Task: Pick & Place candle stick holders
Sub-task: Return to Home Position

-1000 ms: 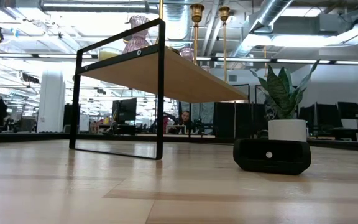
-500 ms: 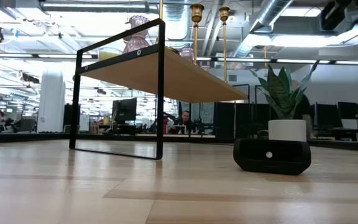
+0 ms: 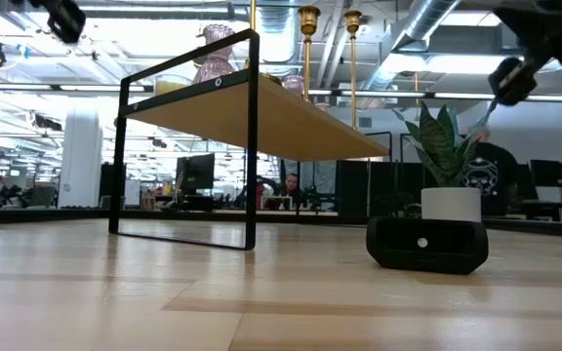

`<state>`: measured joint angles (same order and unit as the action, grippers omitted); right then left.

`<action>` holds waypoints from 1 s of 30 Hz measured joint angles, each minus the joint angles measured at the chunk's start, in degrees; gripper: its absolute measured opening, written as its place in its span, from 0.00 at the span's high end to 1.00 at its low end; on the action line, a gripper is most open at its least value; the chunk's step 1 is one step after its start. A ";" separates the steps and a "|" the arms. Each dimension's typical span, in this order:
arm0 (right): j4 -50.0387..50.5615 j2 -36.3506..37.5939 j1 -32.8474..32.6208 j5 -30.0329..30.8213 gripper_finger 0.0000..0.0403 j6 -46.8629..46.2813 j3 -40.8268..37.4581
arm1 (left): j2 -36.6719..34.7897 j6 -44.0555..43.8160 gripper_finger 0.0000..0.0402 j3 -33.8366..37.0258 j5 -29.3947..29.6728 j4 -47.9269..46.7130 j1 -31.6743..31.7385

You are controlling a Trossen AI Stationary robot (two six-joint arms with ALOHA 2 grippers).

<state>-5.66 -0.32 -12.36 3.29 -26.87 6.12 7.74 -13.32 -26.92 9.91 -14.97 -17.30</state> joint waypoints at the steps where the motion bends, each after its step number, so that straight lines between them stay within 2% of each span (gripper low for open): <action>1: -2.48 -0.12 0.00 -0.56 1.00 -0.46 -1.56 | -0.86 -0.75 0.99 1.36 -0.20 0.28 0.00; 4: -7.21 0.07 0.00 -0.71 1.00 -1.22 -5.71 | -3.81 -2.94 0.99 4.90 -0.29 0.90 0.00; 8: -5.65 -0.15 0.03 -0.47 1.00 -1.27 -5.65 | -7.64 -3.69 0.99 8.94 -0.20 2.64 0.00; 13: -5.58 0.03 0.22 -0.45 1.00 -1.12 -5.65 | -7.68 -3.67 0.99 12.08 0.41 2.88 0.04; 18: -1.40 0.02 0.22 0.04 1.00 -1.14 -5.67 | -7.69 -6.38 0.99 16.51 0.39 4.39 0.04; 21: 0.10 0.03 0.22 1.43 1.00 -1.20 -5.67 | -7.72 -6.75 0.99 19.76 0.27 9.63 0.02; 26: 2.38 0.03 0.20 6.59 1.00 -1.94 -5.67 | -7.73 -8.43 0.99 26.07 -5.46 15.24 0.02; 30: 2.87 -0.38 0.33 10.26 1.00 -4.31 -5.69 | -7.33 -7.26 0.99 26.58 -12.64 16.48 -0.02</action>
<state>-2.79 -0.71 -12.03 13.55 -31.18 0.43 0.40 -20.58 -0.34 -2.73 1.51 -17.32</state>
